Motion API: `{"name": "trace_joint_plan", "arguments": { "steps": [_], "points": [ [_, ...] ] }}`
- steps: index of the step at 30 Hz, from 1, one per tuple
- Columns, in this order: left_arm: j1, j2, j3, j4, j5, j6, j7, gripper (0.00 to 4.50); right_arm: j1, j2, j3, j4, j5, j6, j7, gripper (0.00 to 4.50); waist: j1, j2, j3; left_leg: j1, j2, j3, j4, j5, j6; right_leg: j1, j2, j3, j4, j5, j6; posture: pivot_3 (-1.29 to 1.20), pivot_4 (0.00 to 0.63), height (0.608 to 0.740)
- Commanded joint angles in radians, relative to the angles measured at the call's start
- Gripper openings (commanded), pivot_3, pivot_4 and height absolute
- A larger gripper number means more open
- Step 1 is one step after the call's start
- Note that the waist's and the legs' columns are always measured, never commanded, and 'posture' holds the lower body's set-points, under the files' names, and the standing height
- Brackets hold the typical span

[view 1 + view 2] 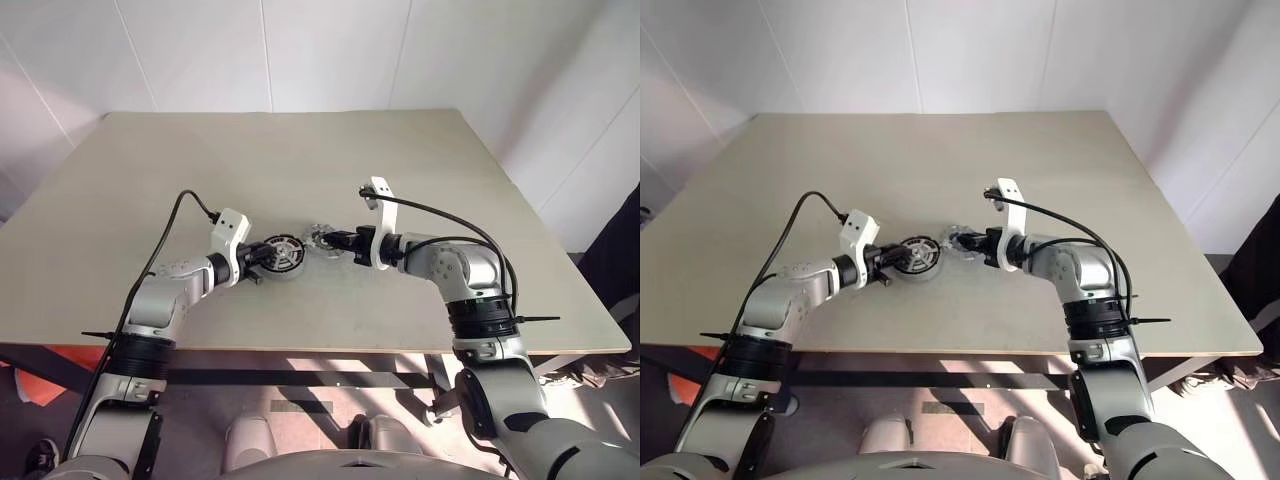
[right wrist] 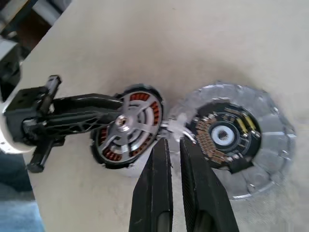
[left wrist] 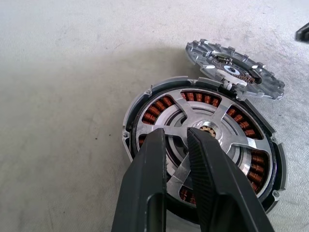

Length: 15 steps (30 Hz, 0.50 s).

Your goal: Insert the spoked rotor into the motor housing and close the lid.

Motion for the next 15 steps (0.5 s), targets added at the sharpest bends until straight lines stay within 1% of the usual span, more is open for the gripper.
{"name": "trace_joint_plan", "arguments": {
  "steps": [1,3,6,9,12,15],
  "points": [
    [-0.007,0.004,0.017,-0.039,-0.011,0.001,0.003,0.78,-0.066,0.032,-0.189,0.065,0.068,0.104,-0.121,0.37,0.0,0.0,0.0,0.0,0.0,0.0,0.0,0.0,0.0,0.0,0.0,0.0,0.0,0.0,0.0,0.0,0.0,0.74],
    [-0.005,0.004,0.015,-0.04,-0.01,0.001,0.003,0.78,-0.087,0.054,-0.295,0.104,0.097,0.148,-0.181,0.37,0.0,0.0,0.0,0.0,0.0,0.0,0.0,0.0,0.0,0.0,0.0,0.0,0.0,0.0,-0.001,0.0,0.0,0.74],
    [-0.002,0.004,0.012,-0.038,-0.007,-0.002,0.001,0.78,-0.121,0.087,-0.449,0.142,0.148,0.213,-0.266,0.97,0.0,0.0,0.0,0.0,0.0,0.0,0.0,0.0,0.0,0.0,0.0,0.0,0.0,0.001,-0.001,0.0,0.0,0.74],
    [-0.001,0.007,0.009,-0.035,-0.004,-0.004,0.0,0.78,-0.15,0.128,-0.581,0.169,0.159,0.282,-0.382,1.94,0.0,0.0,0.0,0.0,0.0,0.0,0.0,0.0,0.0,0.0,0.0,0.0,0.0,0.001,-0.001,0.0,0.0,0.74],
    [-0.004,0.01,0.006,-0.029,-0.001,-0.005,-0.004,0.78,-0.156,0.17,-0.659,0.169,0.162,0.334,-0.454,2.96,0.0,0.0,0.0,0.001,0.0,0.0,0.0,0.0,0.0,0.0,0.0,0.0,0.0,-0.001,0.001,0.0,0.0,0.74],
    [-0.007,0.015,0.003,-0.025,0.004,-0.007,-0.006,0.78,-0.135,0.208,-0.675,0.126,0.148,0.39,-0.487,2.96,-0.001,0.001,0.0,0.001,0.0,0.0,-0.001,0.0,0.0,-0.001,0.0,0.0,0.0,-0.002,0.003,0.0,0.0,0.74]
  ]
}}
